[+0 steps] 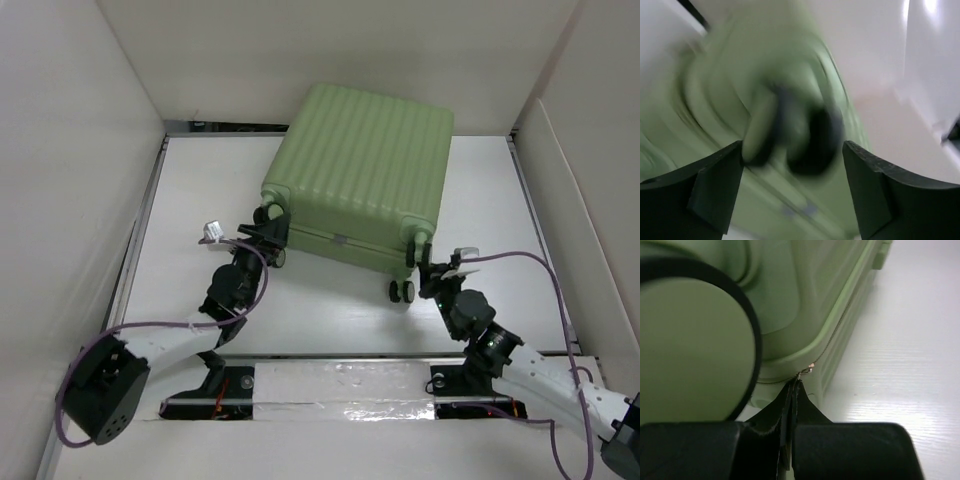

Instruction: Pack the luggage

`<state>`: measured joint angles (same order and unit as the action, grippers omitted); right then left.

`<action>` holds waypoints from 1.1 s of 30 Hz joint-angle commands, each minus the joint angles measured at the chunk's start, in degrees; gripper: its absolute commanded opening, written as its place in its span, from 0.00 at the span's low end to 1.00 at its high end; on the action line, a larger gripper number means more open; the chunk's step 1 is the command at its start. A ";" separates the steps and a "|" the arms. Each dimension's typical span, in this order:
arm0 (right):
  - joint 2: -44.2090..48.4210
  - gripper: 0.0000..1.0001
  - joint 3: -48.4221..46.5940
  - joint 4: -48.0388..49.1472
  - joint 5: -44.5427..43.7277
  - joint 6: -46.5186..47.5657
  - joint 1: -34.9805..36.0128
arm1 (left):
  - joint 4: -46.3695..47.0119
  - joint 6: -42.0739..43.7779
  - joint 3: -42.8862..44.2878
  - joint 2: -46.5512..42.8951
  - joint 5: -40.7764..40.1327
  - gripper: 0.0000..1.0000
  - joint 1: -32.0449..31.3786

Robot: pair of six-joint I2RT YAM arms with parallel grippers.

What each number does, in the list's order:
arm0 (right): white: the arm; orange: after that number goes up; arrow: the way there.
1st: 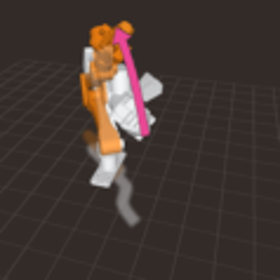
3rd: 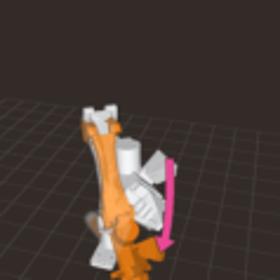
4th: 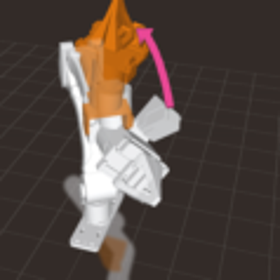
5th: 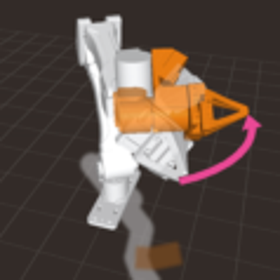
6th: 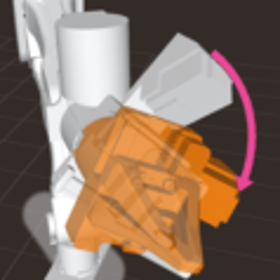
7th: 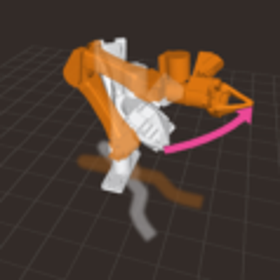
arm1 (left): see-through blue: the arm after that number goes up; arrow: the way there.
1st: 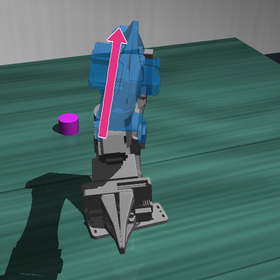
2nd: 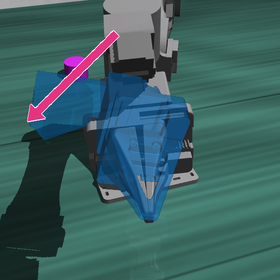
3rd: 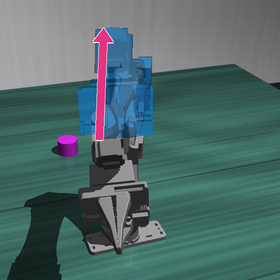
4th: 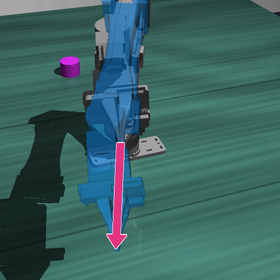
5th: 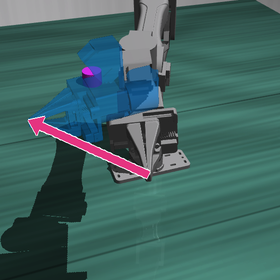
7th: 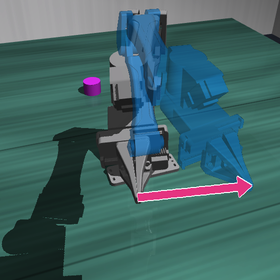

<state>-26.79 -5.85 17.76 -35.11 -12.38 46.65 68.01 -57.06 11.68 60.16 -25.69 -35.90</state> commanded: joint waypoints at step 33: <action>-10.47 0.41 0.23 13.78 23.88 -3.27 -1.92 | -17.91 22.87 13.90 2.50 33.51 0.67 -18.06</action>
<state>-34.94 -3.68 22.76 -7.81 -17.74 45.23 45.71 -33.74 25.71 62.13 4.78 -53.65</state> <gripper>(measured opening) 0.404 0.669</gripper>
